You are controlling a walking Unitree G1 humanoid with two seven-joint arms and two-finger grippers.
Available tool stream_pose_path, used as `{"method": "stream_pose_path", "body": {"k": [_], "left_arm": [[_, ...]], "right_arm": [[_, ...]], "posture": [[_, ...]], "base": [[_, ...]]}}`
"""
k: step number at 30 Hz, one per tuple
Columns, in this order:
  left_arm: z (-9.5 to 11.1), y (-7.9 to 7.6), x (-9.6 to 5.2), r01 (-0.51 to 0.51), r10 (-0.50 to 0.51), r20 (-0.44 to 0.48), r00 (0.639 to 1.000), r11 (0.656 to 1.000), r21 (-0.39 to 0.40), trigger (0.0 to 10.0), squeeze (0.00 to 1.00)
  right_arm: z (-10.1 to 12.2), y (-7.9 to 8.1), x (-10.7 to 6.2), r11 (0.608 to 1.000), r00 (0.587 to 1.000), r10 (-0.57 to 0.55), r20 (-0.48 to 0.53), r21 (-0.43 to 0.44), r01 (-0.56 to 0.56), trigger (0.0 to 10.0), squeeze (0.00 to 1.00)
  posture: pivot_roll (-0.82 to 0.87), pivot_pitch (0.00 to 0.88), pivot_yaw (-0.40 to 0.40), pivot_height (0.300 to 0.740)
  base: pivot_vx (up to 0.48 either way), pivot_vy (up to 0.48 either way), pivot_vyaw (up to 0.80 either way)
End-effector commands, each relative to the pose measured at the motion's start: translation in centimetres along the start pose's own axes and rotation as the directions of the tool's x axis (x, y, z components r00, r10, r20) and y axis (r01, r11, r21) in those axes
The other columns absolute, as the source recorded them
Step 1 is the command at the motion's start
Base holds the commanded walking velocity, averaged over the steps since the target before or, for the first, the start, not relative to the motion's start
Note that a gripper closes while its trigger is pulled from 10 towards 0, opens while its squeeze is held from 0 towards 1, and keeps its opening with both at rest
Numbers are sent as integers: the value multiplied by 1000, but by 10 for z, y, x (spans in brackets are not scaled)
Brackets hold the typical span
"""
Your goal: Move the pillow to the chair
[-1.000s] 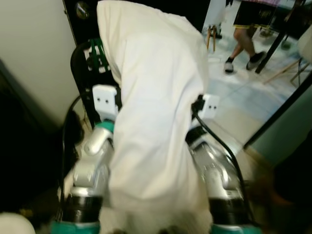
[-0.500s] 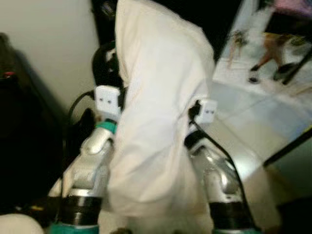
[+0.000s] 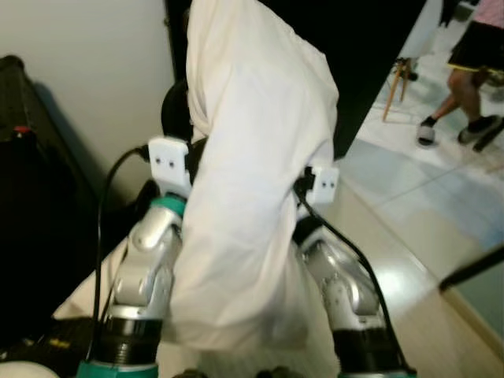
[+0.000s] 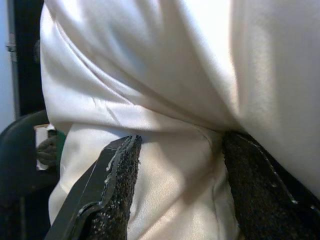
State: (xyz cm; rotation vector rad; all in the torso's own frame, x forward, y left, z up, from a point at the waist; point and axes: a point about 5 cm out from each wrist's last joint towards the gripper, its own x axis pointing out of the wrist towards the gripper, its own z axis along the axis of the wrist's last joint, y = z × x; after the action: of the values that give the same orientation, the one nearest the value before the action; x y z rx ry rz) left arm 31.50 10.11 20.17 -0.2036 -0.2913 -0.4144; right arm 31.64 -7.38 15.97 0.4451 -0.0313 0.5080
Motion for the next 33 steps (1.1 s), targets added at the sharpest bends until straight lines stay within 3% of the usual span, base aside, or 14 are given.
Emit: {"method": "stream_pose_path", "body": {"k": [1, 17, 33], "left_arm": [[-7, -31, 6, 144, -145, -20, 989, 989, -42, 10000, 0], [-6, -31, 7, 149, -151, -21, 988, 988, -47, 10000, 0], [-7, -28, 5, 149, -149, -36, 988, 989, -25, 10000, 0]], "right_arm": [[3, 34, 10, 985, 985, 171, 10, -8, -171, 10000, 0], [3, 34, 12, 984, 984, 177, 3, -13, -177, 10000, 0], [-1, 31, 11, 988, 989, 148, -14, -35, -148, 10000, 0]], "posture": [[-11, 18, 30, 740], [-12, 16, 29, 740], [-6, 18, 24, 740]], "base": [[307, 0, 0], [296, 0, 0], [0, 0, 0]]}}
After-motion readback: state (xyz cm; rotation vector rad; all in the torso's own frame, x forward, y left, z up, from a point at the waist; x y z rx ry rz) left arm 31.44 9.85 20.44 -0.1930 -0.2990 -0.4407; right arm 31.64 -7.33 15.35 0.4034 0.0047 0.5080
